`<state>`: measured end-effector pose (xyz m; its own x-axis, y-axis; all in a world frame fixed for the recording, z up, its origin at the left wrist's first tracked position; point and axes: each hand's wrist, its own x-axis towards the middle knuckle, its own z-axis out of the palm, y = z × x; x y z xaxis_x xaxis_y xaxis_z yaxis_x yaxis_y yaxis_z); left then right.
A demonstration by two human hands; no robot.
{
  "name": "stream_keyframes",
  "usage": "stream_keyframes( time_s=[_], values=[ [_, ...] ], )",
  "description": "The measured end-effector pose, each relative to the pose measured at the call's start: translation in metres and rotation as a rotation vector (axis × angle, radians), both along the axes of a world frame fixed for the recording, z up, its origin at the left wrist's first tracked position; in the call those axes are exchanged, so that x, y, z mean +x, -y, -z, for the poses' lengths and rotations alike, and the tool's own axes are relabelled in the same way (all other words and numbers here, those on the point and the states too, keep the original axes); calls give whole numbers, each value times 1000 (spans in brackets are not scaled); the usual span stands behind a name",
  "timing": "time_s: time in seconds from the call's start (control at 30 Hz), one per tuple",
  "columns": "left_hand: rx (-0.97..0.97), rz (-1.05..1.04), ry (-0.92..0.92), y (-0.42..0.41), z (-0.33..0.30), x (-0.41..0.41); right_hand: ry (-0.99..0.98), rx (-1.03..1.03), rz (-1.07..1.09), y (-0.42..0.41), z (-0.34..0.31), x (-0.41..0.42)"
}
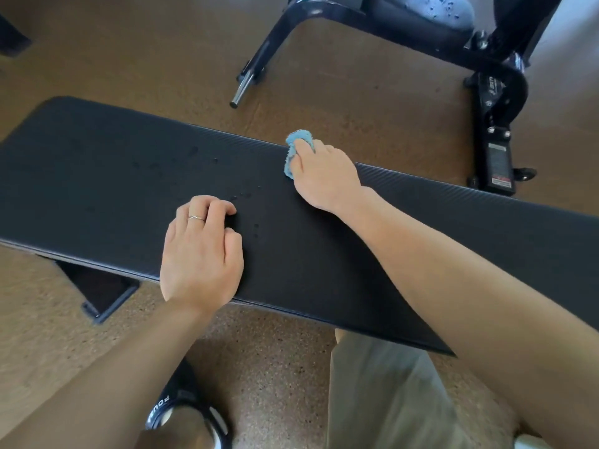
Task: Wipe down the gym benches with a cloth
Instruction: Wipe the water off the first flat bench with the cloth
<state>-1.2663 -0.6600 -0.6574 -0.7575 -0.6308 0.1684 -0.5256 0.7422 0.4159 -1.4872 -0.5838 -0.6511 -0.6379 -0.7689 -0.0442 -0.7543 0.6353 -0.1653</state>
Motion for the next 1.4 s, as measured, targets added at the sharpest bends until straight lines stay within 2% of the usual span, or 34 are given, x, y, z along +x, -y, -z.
stream_keyframes(
  time_s=[0.1,0.2,0.27,0.33,0.47,0.53,0.8,0.87,0.93,1.1,1.2,1.3,1.4],
  values=[
    [8,4,-16,1,1,1,0,-2,-17,-50,-3,-13],
    [-2,4,-25,2,2,1,-4,42,162,-113,-7,-27],
    [-9,-2,-30,2,4,-1,3,74,236,-114,-5,-29],
    [-17,-2,-30,2,4,-2,-15,61,244,-80,-5,-19],
    [-29,-7,-39,3,6,0,-45,-9,62,25,9,20],
    [-29,-5,-57,3,6,2,-48,-20,8,49,10,39],
    [16,38,-177,13,2,1,-18,53,-299,-86,3,122],
    [-13,-41,-210,24,-3,4,-29,45,-335,-77,1,115],
    [-76,-188,-148,45,-5,12,-38,20,-323,-46,2,96],
    [-67,-335,-20,79,10,38,17,37,-167,39,8,76],
    [-52,-370,-58,79,14,36,17,1,-305,7,6,123],
    [-41,-379,-90,80,13,35,10,49,-493,-43,3,175],
    [-47,-355,-102,81,14,36,-43,13,-556,-29,6,173]
  ],
)
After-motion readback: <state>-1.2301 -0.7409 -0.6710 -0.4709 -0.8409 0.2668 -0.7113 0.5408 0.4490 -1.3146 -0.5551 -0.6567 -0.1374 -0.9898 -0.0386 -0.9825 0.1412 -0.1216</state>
